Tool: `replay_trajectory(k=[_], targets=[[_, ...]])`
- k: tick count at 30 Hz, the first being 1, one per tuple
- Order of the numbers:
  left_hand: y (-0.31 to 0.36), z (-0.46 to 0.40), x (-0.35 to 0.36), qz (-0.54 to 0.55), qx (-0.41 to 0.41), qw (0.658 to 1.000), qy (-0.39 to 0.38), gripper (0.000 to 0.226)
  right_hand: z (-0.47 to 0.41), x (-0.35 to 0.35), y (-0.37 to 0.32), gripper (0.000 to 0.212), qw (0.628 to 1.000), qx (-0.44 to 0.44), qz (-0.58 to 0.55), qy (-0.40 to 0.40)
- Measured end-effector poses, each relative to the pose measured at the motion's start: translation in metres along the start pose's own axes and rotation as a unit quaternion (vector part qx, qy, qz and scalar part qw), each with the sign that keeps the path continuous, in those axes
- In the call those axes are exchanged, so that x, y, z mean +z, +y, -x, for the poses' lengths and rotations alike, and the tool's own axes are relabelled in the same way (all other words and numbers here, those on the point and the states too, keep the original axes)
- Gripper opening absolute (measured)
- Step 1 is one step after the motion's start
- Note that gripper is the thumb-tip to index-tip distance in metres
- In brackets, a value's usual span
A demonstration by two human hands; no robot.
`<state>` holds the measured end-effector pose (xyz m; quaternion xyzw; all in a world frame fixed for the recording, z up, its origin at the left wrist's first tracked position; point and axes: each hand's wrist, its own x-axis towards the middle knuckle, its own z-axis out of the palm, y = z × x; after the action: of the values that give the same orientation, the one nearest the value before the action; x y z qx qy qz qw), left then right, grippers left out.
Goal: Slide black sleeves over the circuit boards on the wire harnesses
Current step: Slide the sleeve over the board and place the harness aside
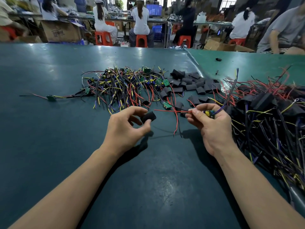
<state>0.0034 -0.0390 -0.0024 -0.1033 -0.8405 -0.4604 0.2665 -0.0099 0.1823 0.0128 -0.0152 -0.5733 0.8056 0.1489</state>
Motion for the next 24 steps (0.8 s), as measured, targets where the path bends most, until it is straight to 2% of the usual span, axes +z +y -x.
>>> replay_trajectory(k=[11, 24], targets=[[0.0039, 0.0008, -0.0009, 0.017, 0.051, 0.997, 0.049, 0.023, -0.0011, 0.0005, 0.0072, 0.014, 0.995, -0.060, 0.077, 0.001], [0.0021, 0.0012, 0.0006, 0.004, 0.082, 0.996, 0.018, 0.019, -0.0050, -0.0044, 0.0022, 0.020, 0.992, -0.095, 0.062, 0.061]])
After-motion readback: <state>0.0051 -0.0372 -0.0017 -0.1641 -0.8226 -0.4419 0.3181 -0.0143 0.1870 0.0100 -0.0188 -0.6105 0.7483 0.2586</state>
